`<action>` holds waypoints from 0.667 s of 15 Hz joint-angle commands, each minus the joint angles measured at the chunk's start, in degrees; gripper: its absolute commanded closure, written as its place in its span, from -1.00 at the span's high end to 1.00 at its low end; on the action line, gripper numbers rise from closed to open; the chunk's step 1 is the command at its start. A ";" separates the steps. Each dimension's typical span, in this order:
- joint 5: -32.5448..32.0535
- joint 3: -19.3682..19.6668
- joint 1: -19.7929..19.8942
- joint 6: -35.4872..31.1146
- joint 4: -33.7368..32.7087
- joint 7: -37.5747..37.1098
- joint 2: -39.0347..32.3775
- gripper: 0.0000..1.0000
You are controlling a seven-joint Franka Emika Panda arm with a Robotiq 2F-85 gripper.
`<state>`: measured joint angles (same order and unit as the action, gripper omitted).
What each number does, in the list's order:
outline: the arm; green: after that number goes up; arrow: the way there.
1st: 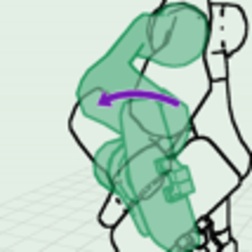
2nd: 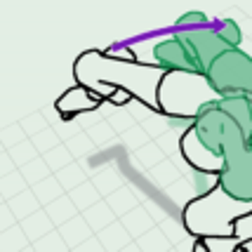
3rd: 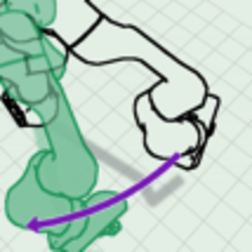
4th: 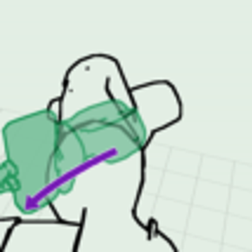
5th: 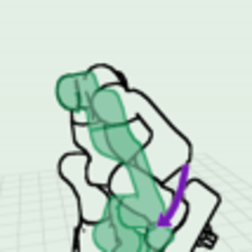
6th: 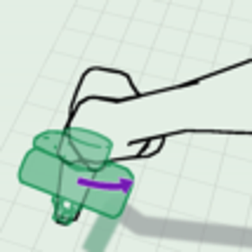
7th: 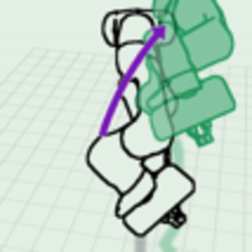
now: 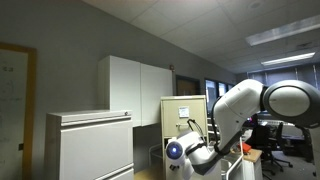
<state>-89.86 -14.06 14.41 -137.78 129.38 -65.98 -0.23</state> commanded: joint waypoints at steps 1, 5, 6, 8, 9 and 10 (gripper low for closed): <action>-6.35 8.56 -4.76 0.16 -6.66 -5.41 -7.29 -1.00; -11.41 13.30 -6.21 -1.73 -12.34 -7.24 -12.66 -1.00; -12.41 14.19 -6.06 -2.19 -14.55 -6.77 -14.09 -1.00; -14.56 15.67 -5.55 -2.74 -18.96 -5.32 -16.52 -1.00; -15.10 16.04 -5.55 -2.64 -20.57 -5.43 -17.68 -1.00; -15.60 16.43 -5.49 -2.51 -22.10 -5.52 -18.34 -1.00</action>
<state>-101.57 -0.53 8.23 -140.48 117.66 -72.37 -13.00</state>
